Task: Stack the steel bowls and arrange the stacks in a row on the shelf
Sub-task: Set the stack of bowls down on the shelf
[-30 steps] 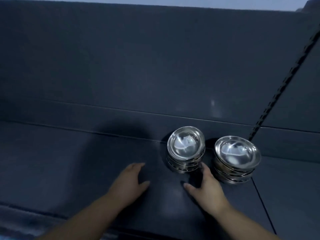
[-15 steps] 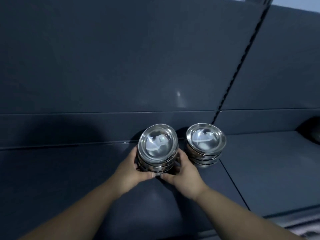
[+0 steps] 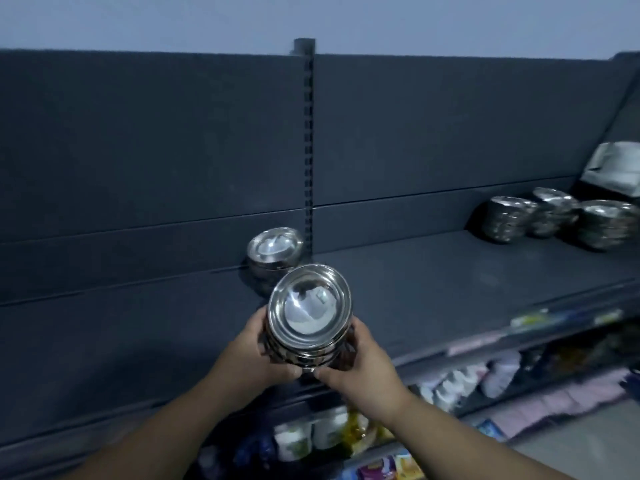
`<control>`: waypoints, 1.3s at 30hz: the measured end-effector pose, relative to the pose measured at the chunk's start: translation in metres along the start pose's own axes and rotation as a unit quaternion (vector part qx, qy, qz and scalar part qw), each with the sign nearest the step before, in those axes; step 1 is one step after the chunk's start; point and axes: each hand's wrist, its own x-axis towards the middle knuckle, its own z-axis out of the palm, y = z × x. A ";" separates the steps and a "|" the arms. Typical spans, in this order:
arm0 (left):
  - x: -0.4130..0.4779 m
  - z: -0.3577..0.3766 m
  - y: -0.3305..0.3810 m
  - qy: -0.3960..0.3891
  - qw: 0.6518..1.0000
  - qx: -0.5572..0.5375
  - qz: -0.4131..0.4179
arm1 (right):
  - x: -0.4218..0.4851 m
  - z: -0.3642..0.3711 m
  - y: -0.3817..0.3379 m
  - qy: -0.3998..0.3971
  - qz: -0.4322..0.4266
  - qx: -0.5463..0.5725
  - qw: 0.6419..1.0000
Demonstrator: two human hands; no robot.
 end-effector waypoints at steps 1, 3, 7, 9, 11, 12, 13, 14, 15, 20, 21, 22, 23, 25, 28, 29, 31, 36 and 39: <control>-0.002 0.029 0.007 -0.012 1.000 -0.010 0.006 | -0.015 -0.026 0.004 0.009 -0.003 -0.011 1.000; -0.003 0.088 0.017 -0.044 0.999 -0.004 0.017 | -0.045 -0.080 0.014 0.035 -0.008 -0.034 0.999; 0.003 0.190 0.033 -0.111 0.993 0.021 0.031 | -0.095 -0.180 0.030 0.081 0.011 -0.057 0.995; 0.012 0.233 0.042 -0.141 0.988 0.039 0.041 | -0.113 -0.221 0.039 0.110 0.022 -0.066 0.992; 0.026 0.273 0.050 -0.169 0.983 0.048 0.050 | -0.123 -0.257 0.051 0.141 0.033 -0.069 0.987; 0.034 0.292 0.054 -0.183 0.980 0.050 0.054 | -0.126 -0.273 0.058 0.156 0.035 -0.068 0.985; 0.043 0.310 0.057 -0.193 0.978 0.050 0.056 | -0.127 -0.288 0.064 0.174 0.038 -0.066 0.982; 0.052 0.327 0.059 -0.201 0.977 0.048 0.059 | -0.127 -0.303 0.069 0.191 0.039 -0.065 0.979; 0.063 0.343 0.060 -0.210 0.975 0.043 0.063 | -0.126 -0.317 0.074 0.207 0.040 -0.066 0.975; 0.131 0.411 0.066 -0.237 0.967 0.034 0.084 | -0.097 -0.387 0.094 0.246 0.052 -0.064 0.966; 0.148 0.421 0.068 -0.241 0.966 0.035 0.088 | -0.085 -0.401 0.098 0.250 0.057 -0.065 0.964; 0.166 0.430 0.070 -0.246 0.964 0.034 0.091 | -0.072 -0.414 0.100 0.252 0.060 -0.067 0.964; 0.185 0.438 0.074 -0.250 0.964 0.030 0.091 | -0.057 -0.426 0.103 0.255 0.065 -0.068 0.962; 0.219 0.450 0.081 -0.259 0.962 0.022 0.081 | -0.026 -0.449 0.105 0.262 0.080 -0.069 0.959; 0.268 0.467 0.089 -0.277 0.959 -0.004 0.060 | 0.017 -0.480 0.104 0.255 0.103 -0.064 0.959; 0.282 0.474 0.089 -0.275 0.960 -0.008 0.054 | 0.030 -0.490 0.105 0.253 0.109 -0.065 0.959; 0.306 0.489 0.090 -0.269 0.962 -0.011 0.046 | 0.050 -0.509 0.107 0.253 0.115 -0.072 0.958; 0.345 0.527 0.084 -0.236 0.971 -0.010 0.040 | 0.086 -0.557 0.122 0.229 0.126 -0.095 0.961; 0.361 0.549 0.082 -0.226 0.973 0.006 0.044 | 0.100 -0.587 0.134 0.211 0.133 -0.099 0.963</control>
